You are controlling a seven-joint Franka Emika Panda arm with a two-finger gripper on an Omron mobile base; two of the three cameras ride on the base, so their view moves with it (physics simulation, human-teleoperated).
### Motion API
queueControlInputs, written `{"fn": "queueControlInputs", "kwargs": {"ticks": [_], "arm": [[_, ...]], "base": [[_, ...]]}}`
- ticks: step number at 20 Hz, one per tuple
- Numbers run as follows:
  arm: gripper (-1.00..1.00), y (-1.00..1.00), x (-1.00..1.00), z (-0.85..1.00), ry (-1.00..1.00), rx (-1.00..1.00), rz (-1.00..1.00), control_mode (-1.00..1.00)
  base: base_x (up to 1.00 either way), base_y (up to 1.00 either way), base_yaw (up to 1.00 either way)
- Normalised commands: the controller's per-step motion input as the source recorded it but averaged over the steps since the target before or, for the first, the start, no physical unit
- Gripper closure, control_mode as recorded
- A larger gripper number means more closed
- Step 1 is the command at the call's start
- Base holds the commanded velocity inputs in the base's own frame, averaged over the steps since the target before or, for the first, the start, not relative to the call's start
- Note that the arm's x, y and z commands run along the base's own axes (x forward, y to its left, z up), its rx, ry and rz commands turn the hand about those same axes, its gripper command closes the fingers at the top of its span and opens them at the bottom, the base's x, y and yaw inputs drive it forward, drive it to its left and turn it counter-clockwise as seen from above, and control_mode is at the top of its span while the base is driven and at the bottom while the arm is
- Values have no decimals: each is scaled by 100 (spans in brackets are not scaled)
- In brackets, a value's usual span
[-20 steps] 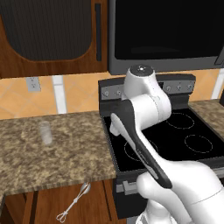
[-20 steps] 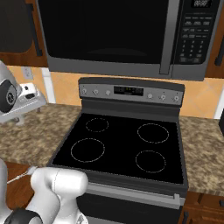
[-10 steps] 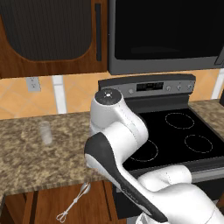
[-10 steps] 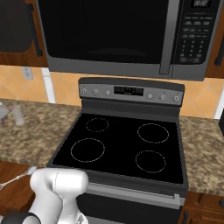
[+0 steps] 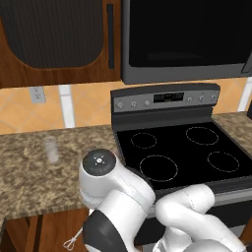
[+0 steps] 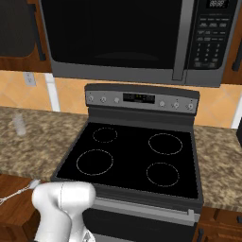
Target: Pick the tongs from the drawer and place it on the counter.
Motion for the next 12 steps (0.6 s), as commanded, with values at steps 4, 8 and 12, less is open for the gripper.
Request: {"fn": "queueControlInputs", "kwargs": {"ticks": [4, 8, 12], "arm": [[-100, 45, 5, 0, 11, -16, 0, -100], [-100, 28, 0, -25, 10, -16, 0, -100], [-100, 13, -3, -53, 9, -12, -1, -100]], "base": [[0, 0, 0], [0, 0, 0], [0, 0, 0]]}}
